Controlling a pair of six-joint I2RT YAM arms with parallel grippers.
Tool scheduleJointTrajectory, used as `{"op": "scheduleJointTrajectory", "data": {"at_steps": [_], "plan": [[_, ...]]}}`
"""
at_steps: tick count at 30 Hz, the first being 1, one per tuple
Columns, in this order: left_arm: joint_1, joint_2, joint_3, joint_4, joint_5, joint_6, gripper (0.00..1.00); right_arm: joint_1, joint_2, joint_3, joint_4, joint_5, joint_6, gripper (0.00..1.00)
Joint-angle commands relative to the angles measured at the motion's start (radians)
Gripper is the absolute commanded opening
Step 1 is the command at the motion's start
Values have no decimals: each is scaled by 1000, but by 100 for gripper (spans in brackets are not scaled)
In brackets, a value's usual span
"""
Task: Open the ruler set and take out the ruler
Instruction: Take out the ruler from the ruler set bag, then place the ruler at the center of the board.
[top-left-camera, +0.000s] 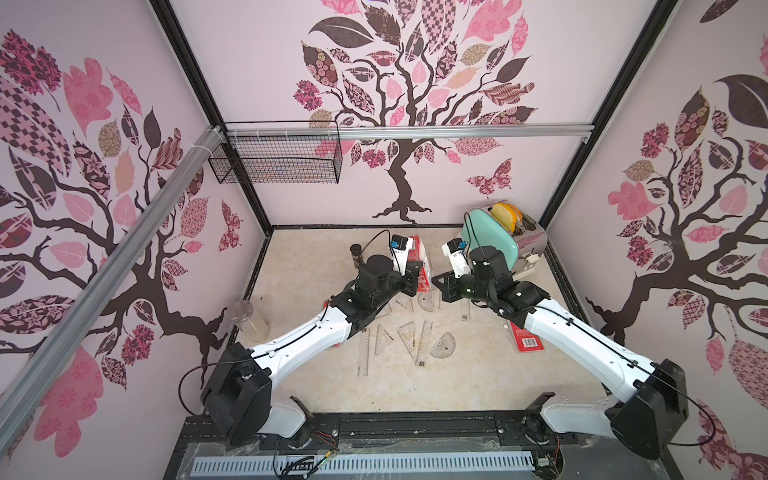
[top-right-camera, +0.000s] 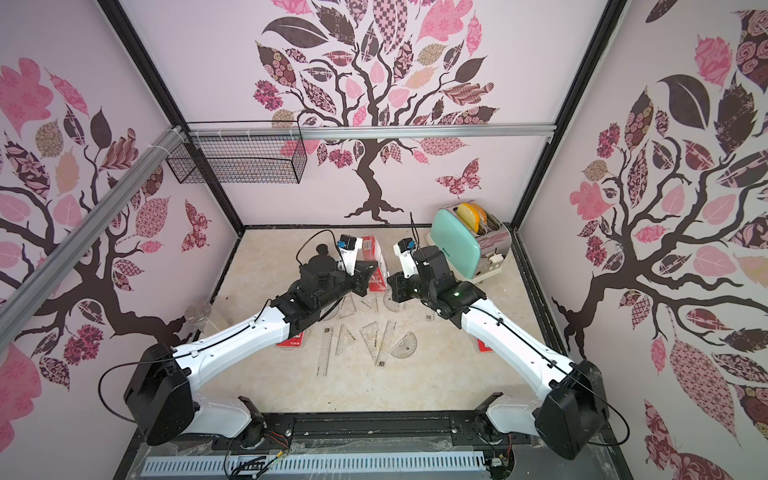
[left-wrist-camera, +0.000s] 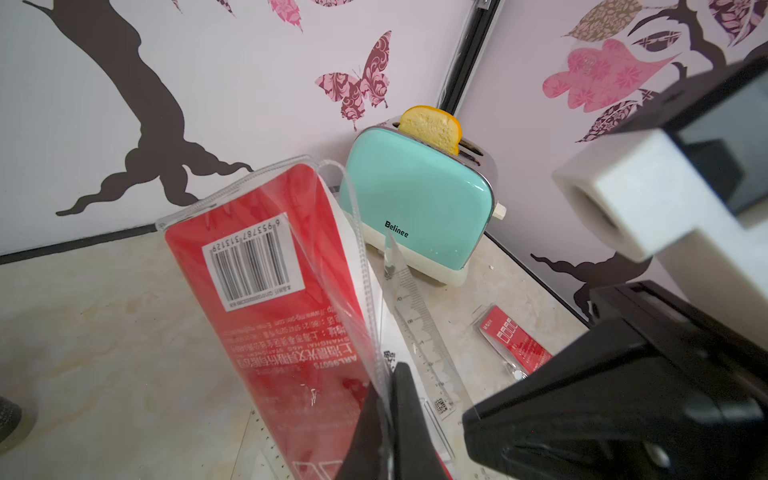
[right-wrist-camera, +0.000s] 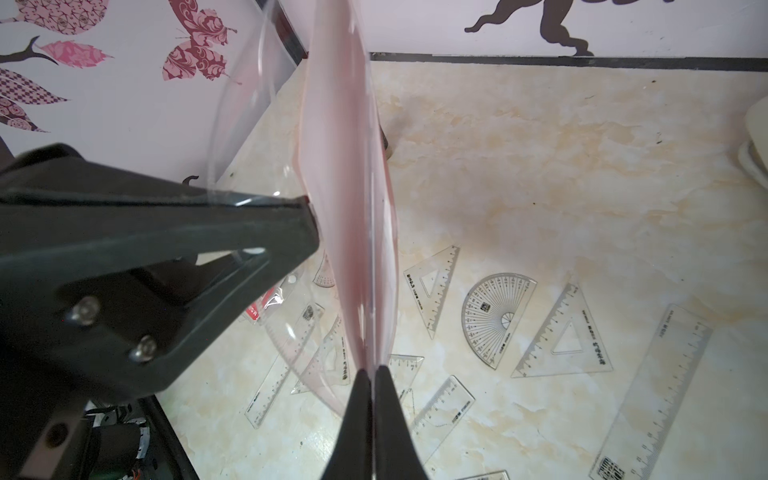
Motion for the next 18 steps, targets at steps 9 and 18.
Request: {"op": "scheduleJointTrajectory", "data": {"at_steps": [9, 18], "plan": [[0, 46, 23, -33, 23, 29, 0, -11, -104, 4, -30, 130, -6, 0], [1, 39, -5, -87, -12, 52, 0, -39, -141, 28, -86, 150, -14, 0]]}}
